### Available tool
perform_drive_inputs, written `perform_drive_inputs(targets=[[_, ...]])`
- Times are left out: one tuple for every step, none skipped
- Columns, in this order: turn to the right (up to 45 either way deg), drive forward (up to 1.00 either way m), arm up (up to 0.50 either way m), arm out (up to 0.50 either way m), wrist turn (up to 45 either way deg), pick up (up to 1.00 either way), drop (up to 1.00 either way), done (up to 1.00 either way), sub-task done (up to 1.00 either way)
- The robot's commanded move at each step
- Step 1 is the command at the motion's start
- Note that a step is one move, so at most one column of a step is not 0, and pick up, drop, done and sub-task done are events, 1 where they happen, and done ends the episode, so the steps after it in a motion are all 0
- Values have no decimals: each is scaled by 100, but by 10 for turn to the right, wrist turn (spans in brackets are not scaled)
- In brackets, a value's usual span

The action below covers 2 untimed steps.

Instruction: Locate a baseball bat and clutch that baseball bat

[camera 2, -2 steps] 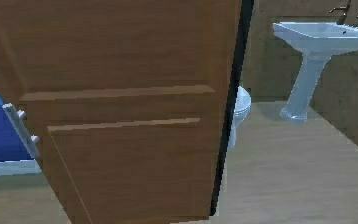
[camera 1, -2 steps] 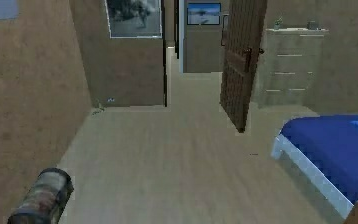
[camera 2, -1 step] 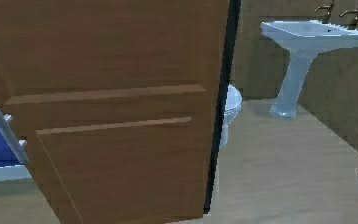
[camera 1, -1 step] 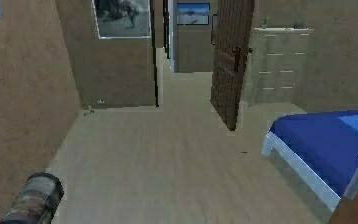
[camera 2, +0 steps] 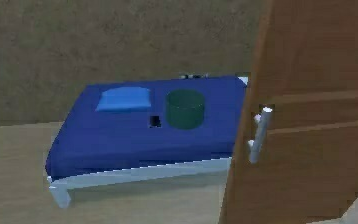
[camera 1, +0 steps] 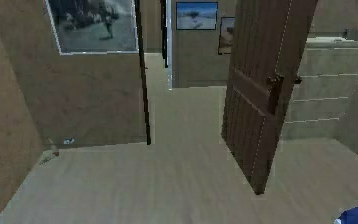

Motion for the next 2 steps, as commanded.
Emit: perform_drive_inputs(targets=[[0,100,0,0,0,0,0,0,0],[-60,0,0,0,0,0,0,0,0]])
